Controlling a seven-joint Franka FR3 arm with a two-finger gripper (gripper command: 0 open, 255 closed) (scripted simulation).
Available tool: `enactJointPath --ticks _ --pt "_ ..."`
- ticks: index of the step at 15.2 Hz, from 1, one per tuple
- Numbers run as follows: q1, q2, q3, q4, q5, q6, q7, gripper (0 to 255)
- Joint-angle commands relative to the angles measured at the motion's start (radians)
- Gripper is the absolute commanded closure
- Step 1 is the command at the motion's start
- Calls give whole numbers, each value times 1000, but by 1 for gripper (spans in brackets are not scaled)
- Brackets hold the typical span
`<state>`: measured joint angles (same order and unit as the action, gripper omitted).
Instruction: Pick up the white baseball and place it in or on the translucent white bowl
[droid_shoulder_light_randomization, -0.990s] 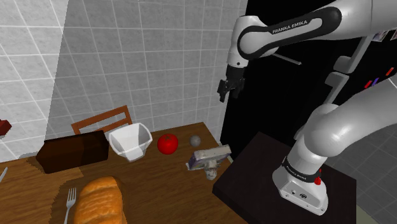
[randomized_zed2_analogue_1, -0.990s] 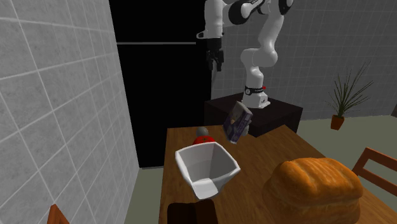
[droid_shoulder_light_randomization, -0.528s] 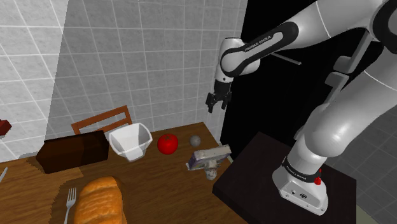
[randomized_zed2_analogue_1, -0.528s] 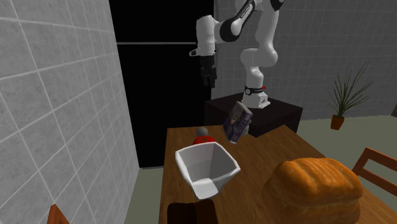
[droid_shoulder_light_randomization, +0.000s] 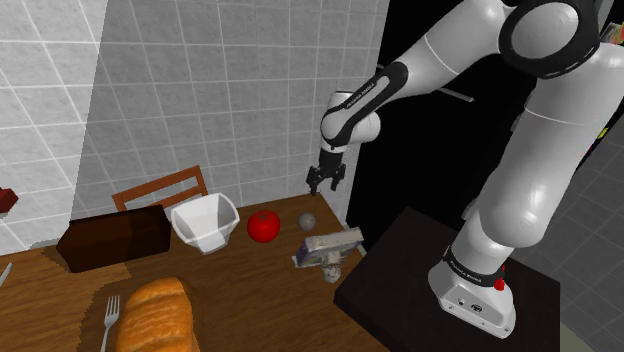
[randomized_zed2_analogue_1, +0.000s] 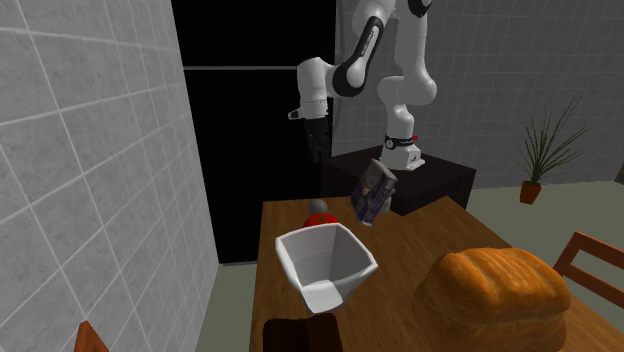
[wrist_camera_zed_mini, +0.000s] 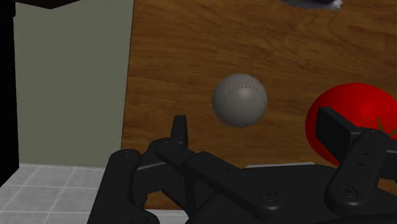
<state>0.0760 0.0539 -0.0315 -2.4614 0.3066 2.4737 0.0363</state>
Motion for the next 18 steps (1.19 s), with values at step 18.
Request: enactJointPath --ticks 18 --pt "-26 469 97 221 220 229 -156 0"
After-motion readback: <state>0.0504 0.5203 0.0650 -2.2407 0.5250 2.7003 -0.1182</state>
